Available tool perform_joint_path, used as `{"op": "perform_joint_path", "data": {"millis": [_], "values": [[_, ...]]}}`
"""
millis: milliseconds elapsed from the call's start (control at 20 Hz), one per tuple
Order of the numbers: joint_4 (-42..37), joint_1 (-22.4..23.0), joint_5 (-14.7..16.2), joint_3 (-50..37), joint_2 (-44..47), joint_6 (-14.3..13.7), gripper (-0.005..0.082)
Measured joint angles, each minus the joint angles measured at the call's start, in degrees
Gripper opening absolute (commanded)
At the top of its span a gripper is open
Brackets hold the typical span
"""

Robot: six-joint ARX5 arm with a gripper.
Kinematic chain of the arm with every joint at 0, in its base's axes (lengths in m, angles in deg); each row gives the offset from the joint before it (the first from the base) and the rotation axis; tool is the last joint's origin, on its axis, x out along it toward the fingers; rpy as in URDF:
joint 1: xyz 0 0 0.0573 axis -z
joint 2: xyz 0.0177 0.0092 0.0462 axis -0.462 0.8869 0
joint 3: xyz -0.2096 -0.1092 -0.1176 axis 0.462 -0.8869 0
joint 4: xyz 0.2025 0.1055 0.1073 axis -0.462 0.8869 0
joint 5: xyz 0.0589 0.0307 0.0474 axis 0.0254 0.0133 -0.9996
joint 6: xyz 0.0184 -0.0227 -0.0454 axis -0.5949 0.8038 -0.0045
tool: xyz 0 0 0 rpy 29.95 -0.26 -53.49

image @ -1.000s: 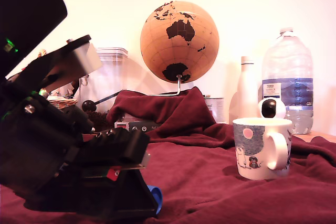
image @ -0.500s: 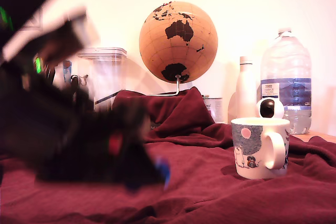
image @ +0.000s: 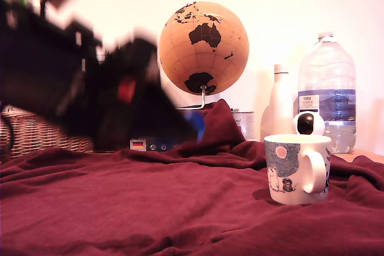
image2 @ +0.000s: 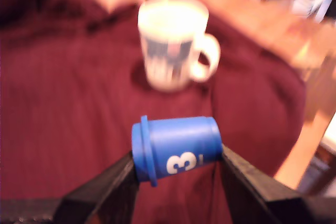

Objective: Pick up the coffee capsules on the table and drop them inside the coffee cup

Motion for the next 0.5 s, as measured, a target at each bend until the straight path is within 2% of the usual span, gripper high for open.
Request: {"op": "perform_joint_path", "data": {"millis": [150,350,500], "values": [[-3.67,0.00,0.74,0.02,-0.26,-1.90,0.0320],[-4.04,-0.66,1.18,1.09,-0.26,-3.96,0.0320],[-4.20,-1.46,1.97,1.86,-0.28,-4.44,0.0320]]}}
